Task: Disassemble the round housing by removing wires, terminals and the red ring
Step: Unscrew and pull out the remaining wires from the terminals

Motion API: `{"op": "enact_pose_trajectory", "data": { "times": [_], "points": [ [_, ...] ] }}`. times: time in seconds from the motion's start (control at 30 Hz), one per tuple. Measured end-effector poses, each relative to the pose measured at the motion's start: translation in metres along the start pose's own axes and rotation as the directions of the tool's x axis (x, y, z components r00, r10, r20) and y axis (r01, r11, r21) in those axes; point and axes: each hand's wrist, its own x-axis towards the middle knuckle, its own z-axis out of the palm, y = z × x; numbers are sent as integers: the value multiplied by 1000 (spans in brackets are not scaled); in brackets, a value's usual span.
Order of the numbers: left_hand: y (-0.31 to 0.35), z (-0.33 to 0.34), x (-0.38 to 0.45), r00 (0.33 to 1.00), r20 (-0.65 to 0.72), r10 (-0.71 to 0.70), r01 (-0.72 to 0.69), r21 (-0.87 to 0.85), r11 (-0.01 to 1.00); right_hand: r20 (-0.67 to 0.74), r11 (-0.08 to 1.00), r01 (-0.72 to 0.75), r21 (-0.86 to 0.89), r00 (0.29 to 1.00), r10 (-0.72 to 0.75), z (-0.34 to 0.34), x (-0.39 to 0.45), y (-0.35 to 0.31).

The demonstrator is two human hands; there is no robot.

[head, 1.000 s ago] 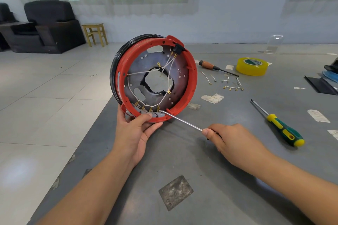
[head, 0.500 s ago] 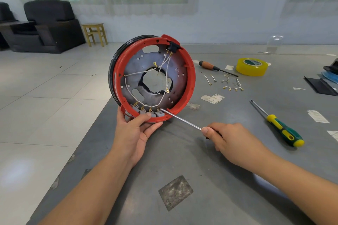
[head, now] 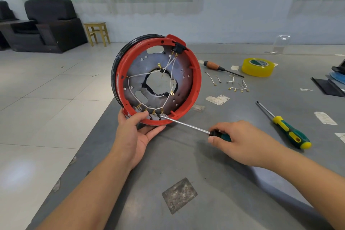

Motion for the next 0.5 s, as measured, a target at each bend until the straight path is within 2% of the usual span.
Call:
{"op": "enact_pose_trajectory", "data": {
  "times": [0.2, 0.37, 0.5],
  "points": [
    [14, -6, 0, 997, 26, -78, 74, 130, 989, 33, 998, 23, -62, 999, -21, -13, 0, -5],
    [22, -9, 1, 987, 45, -152, 146, 124, 982, 45, 999, 26, -40, 999, -24, -23, -1, -10],
    [20, -11, 1, 992, 18, -125, 120, 167, 979, 54, 999, 31, -44, 998, -28, -24, -1, -14]
  ]
}}
